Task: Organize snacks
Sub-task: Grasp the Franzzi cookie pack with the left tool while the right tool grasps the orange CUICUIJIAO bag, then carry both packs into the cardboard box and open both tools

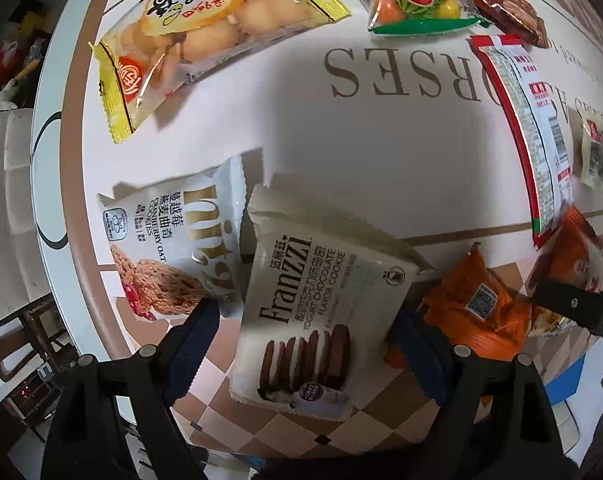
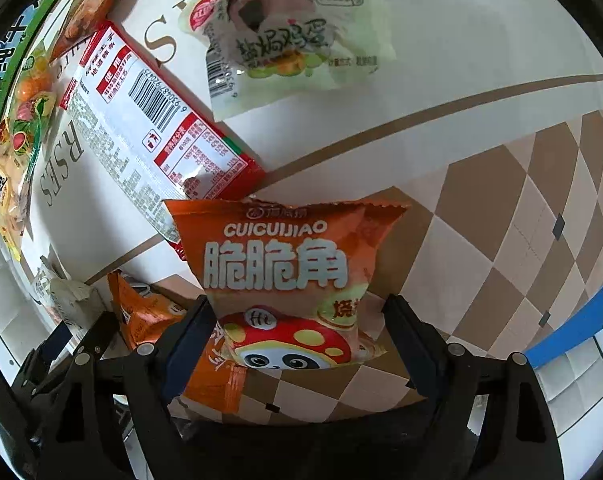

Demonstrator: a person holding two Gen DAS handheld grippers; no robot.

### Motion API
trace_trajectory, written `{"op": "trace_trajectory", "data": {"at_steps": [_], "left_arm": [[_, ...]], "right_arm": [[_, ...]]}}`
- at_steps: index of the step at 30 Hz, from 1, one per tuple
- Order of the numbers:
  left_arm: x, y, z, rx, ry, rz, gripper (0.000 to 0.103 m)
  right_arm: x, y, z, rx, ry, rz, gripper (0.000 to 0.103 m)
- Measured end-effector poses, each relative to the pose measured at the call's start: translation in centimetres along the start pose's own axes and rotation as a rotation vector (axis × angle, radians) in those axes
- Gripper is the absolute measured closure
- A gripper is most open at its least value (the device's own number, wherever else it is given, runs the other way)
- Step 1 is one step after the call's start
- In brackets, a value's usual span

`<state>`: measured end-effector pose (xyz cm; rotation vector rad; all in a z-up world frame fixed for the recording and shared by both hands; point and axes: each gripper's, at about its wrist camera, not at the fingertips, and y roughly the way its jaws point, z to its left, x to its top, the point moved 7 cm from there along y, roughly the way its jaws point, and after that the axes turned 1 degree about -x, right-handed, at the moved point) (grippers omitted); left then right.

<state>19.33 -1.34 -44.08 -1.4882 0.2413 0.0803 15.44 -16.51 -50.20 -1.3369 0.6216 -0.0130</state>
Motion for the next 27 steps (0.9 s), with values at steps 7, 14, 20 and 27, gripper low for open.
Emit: {"op": "trace_trajectory", "data": {"at_steps": [7, 14, 20, 27], "left_arm": [[0.3, -0.6, 1.1, 0.038, -0.005, -0.039, 0.045], [0.7, -2.6, 2.3, -0.006, -0.054, -0.049, 0.045], [1.5, -7.0, 3.3, -0.043, -0.071, -0.109, 0.046], [3.6, -16.2, 3.5, -0.143, -0.075, -0.26, 0.046]], "right_arm": [[0.8, -1.4, 1.6, -0.052, 0.018, -0.041, 0.05], [0.5, -2.5, 2.7, -0.047, 0.006, -0.066, 0.055], [-0.1, -5.4, 4.7, -0.03, -0.04, -0.115, 0.056], [-0.2, -12.6, 8.5, 0.054, -0.128, -0.213, 0.056]]}}
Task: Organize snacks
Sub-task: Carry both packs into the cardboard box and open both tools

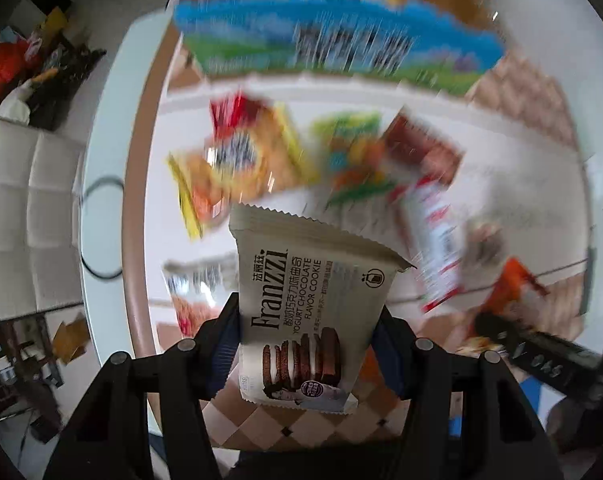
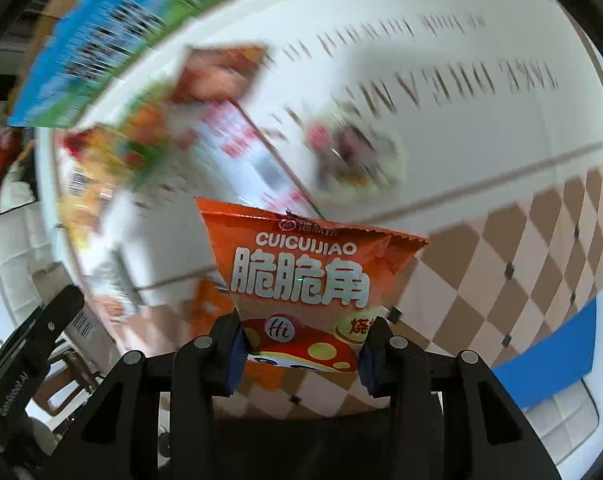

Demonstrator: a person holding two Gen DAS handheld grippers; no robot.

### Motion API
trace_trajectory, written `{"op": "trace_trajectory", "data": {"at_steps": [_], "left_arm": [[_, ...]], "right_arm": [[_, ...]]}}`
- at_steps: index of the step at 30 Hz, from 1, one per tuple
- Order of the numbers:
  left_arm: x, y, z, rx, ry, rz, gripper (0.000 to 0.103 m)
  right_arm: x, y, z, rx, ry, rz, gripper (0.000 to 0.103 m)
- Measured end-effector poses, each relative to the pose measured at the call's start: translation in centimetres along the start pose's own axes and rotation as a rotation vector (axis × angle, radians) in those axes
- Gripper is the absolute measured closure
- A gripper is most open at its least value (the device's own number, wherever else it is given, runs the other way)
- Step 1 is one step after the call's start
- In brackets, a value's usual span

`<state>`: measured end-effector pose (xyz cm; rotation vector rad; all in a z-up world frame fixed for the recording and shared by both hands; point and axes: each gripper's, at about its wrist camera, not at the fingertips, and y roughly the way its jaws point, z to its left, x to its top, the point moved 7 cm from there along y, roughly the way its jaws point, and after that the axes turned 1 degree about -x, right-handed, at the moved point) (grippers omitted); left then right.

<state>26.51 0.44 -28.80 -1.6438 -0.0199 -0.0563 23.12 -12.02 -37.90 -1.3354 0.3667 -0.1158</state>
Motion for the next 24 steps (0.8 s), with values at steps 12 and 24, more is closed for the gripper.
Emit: {"op": "trace_trajectory", "data": {"at_steps": [12, 24], "left_arm": [[17.0, -7.9, -0.4, -0.056, -0.019, -0.196, 0.046], [28.6, 3.7, 5.8, -0.104, -0.151, 0.143, 0.045]], "right_arm": [[13.0, -14.3, 11.9, 0.142, -0.2, -0.248, 0.056], [26.4, -6.9, 21.8, 0.13, -0.3, -0.178, 0.056]]}}
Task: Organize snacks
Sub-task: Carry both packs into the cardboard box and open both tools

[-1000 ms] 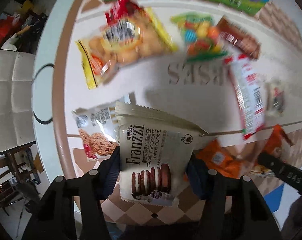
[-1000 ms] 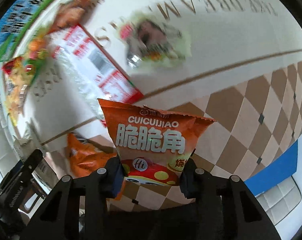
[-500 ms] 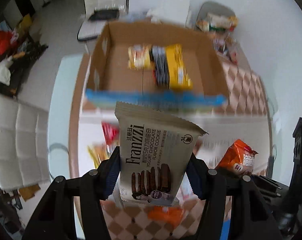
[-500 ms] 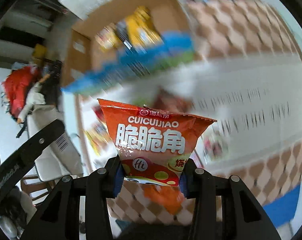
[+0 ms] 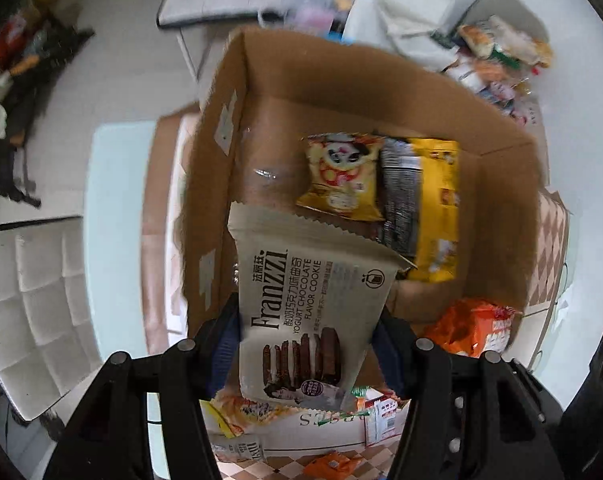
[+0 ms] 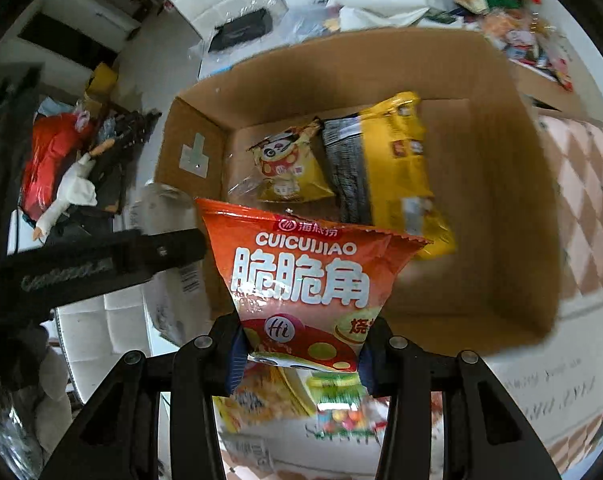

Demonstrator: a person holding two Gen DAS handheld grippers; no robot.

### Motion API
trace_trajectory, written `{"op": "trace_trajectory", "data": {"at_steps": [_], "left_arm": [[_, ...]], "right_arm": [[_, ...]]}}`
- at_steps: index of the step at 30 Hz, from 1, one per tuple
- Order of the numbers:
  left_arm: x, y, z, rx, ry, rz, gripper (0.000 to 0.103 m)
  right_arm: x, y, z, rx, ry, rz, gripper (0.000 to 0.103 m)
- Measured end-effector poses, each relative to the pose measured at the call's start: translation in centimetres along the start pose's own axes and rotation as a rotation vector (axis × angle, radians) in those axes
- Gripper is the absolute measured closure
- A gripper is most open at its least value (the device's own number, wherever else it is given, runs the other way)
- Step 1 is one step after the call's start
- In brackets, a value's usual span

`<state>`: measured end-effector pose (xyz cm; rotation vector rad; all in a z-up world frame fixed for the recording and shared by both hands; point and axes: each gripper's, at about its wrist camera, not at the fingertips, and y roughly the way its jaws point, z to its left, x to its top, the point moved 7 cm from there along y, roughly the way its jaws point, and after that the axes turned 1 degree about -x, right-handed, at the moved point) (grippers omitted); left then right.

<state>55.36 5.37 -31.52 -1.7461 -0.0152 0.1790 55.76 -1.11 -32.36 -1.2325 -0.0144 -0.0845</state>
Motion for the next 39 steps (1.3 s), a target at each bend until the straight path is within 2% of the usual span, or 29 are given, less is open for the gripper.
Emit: {"op": "trace_trajectory", "data": {"at_steps": [2, 8, 16, 18, 19, 21, 22, 30, 34, 39], "left_arm": [[0.9, 1.9, 0.7, -0.016, -0.029, 0.053, 0.045], [1.7, 4.1, 1.1, -0.005, -0.036, 0.109, 0.045], [0.9, 5.8, 0.1, 0.026, 0.001, 0.133, 0.043], [0.4, 6.2, -0.5, 0.015, 0.014, 0.156, 0.044], [0.3, 6.3, -0.7, 0.014, 0.02, 0.159, 0.043], [0.1, 6.3, -0.9, 0.02, 0.026, 0.15, 0.041], [0.1, 6.4, -0.9, 0.017, 0.024, 0.146, 0.037], [-0.9, 5.5, -1.7, 0.026, 0.035, 0.102, 0.035], [-2.5, 4.7, -2.2, 0.037, 0.046, 0.058, 0.035], [-4.7, 2.9, -2.6, 0.079, 0.074, -0.049, 0.035]], "right_arm": [[0.4, 2.2, 0.3, -0.005, -0.012, 0.03, 0.056], [0.8, 6.3, 0.1, -0.006, -0.026, 0.092, 0.056], [0.9, 9.6, -0.7, 0.027, -0.008, 0.157, 0.056], [0.8, 10.9, -1.2, 0.036, -0.005, 0.193, 0.052], [0.7, 11.6, -1.1, 0.03, -0.009, 0.211, 0.046], [0.6, 12.5, -1.2, 0.02, -0.027, 0.225, 0.014], [0.5, 12.6, -1.2, 0.023, -0.025, 0.228, 0.012], [0.3, 13.2, -2.8, -0.023, -0.022, 0.225, 0.012], [-0.2, 11.8, -4.1, -0.05, -0.023, 0.182, 0.012], [-1.1, 8.9, -6.5, -0.128, -0.009, 0.089, 0.012]]}}
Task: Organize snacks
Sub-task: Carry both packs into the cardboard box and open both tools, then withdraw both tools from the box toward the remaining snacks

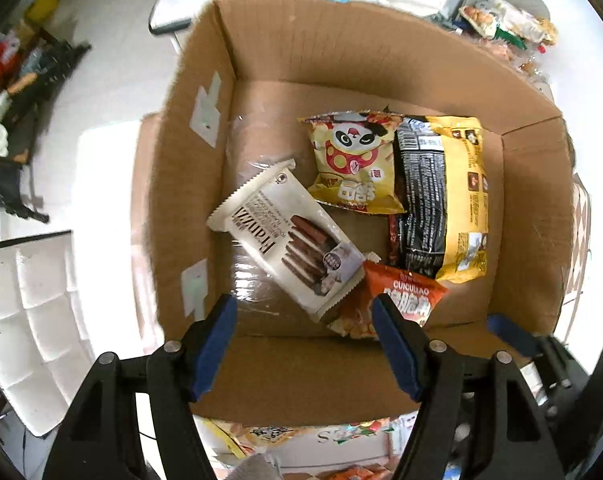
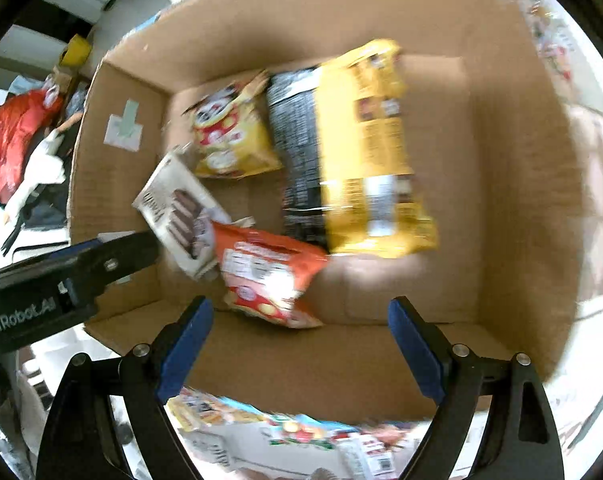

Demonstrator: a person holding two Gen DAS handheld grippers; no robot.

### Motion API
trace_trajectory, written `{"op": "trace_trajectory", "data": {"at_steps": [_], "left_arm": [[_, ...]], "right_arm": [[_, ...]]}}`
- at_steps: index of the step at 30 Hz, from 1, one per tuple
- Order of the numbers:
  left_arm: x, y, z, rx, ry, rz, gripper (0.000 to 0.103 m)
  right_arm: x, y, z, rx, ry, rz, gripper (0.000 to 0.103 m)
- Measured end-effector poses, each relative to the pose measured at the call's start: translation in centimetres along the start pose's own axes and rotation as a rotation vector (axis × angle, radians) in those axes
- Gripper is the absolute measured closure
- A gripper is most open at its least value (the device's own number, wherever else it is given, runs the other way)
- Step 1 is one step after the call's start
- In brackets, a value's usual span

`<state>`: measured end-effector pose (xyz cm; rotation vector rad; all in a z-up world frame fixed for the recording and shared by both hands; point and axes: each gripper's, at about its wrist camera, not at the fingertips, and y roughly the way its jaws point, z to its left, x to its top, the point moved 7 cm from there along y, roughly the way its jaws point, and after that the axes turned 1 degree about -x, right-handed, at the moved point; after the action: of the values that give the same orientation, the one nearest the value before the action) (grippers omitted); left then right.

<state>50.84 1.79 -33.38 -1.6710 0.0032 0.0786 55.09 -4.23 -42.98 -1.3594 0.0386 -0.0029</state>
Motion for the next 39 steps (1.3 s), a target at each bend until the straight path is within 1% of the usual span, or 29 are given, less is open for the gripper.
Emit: {"op": "trace_trajectory", "data": {"at_steps": [3, 4, 5, 6, 8, 9, 14, 18, 22, 29, 30, 31, 33, 35, 37, 39], "left_arm": [[-1.3, -1.8, 0.2, 0.026, 0.018, -0.073, 0.035], [-1.2, -2.5, 0.7, 0.032, 0.022, -0.094, 0.035], [-1.8, -3.1, 0.6, 0.041, 0.027, -0.12, 0.035], [-1.6, -3.7, 1.1, 0.047, 0.03, -0.136, 0.035], [-1.6, -5.3, 1.2, 0.059, 0.038, -0.18, 0.035], [-1.7, -6.1, 1.3, 0.063, 0.043, -0.202, 0.035], [-3.4, -9.3, 0.6, 0.069, 0.059, -0.302, 0.035], [-5.1, -11.5, 0.4, 0.048, 0.048, -0.341, 0.035], [-7.3, -13.4, 0.5, 0.037, 0.033, -0.369, 0.035], [-11.7, -15.0, 1.0, 0.003, 0.0, -0.396, 0.035], [-12.3, -15.0, 1.0, 0.0, -0.009, -0.398, 0.033], [-12.8, -14.9, 1.2, -0.002, -0.015, -0.398, 0.022], [-14.0, -14.3, 1.6, -0.002, -0.031, -0.397, 0.01], [-15.1, -13.5, 2.2, 0.013, -0.051, -0.391, 0.009], [-16.5, -11.7, 3.1, 0.004, -0.084, -0.347, 0.009], [-18.0, -9.6, 4.2, -0.001, -0.125, -0.296, 0.009]], "right_arm": [[-0.7, -1.8, -1.5, -0.051, 0.008, -0.057, 0.012], [-1.0, -2.4, -1.9, -0.066, 0.011, -0.074, 0.012], [-1.3, -2.7, -2.7, -0.077, 0.013, -0.095, 0.012], [-1.6, -3.4, -2.9, -0.086, 0.012, -0.115, 0.012], [-2.0, -5.0, -3.1, -0.108, 0.008, -0.154, 0.012], [-2.3, -6.3, -2.4, -0.115, 0.005, -0.167, 0.012], [-3.6, -11.4, -1.9, -0.146, -0.014, -0.263, 0.012], [-5.4, -15.0, -1.4, -0.152, -0.025, -0.316, 0.012], [-7.3, -17.3, -1.1, -0.13, -0.028, -0.343, 0.012], [-11.9, -20.5, 0.0, -0.087, -0.061, -0.356, 0.012], [-12.6, -20.5, 0.0, -0.078, -0.064, -0.348, 0.012], [-13.3, -20.4, 0.0, -0.07, -0.068, -0.339, 0.012], [-14.9, -19.7, -0.2, -0.054, -0.069, -0.305, 0.012], [-16.5, -18.3, -0.5, -0.039, -0.063, -0.258, 0.012], [-17.9, -16.4, -0.9, -0.026, -0.05, -0.207, 0.012], [-19.6, -13.8, -1.5, -0.019, -0.034, -0.142, 0.012]]}}
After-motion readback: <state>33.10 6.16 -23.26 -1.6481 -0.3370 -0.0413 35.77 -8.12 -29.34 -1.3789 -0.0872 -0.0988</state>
